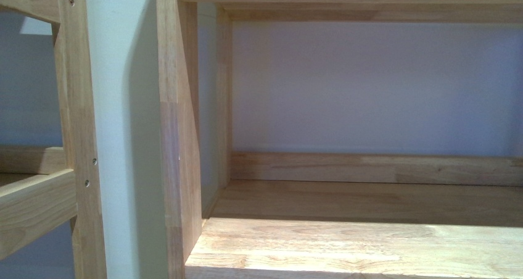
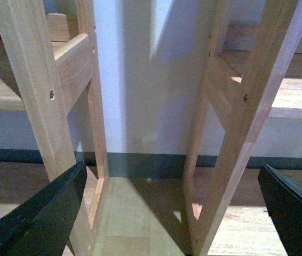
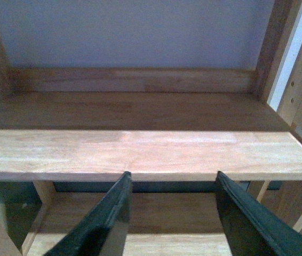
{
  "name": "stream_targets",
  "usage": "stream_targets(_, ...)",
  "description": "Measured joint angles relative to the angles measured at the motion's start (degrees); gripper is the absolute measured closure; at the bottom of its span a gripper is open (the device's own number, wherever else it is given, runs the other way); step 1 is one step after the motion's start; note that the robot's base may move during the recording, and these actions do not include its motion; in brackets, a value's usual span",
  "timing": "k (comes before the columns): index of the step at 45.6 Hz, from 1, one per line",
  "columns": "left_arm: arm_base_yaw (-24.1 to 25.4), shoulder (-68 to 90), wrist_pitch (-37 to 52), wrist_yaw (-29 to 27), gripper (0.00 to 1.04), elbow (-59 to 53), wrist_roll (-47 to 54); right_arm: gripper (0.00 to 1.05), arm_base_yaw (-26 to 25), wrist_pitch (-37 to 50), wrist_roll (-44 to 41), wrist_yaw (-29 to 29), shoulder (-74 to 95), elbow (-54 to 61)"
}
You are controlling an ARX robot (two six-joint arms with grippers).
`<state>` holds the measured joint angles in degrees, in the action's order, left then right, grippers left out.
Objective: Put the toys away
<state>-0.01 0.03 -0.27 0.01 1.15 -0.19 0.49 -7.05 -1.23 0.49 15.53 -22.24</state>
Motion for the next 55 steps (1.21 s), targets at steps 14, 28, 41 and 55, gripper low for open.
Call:
stream_targets(14,0.0,0.0,0.0,0.0,0.06,0.0,0.0,1.01,-0.3,4.1,0.7,-0.4,-6.4,10.3)
stream_targets(28,0.0,0.0,0.0,0.0,0.06,0.0,0.0,1.01,-0.3,5.5,0.7,-0.4,-9.5,14.9)
stream_targets(41,0.0,0.0,0.0,0.0,0.06,0.0,0.0,1.01,-0.3,6.3,0.7,-0.4,-11.9,18.1)
stream_targets(55,0.0,0.0,0.0,0.0,0.06,0.0,0.0,1.01,-0.3,6.9,0.7,-0.4,-14.8,21.4)
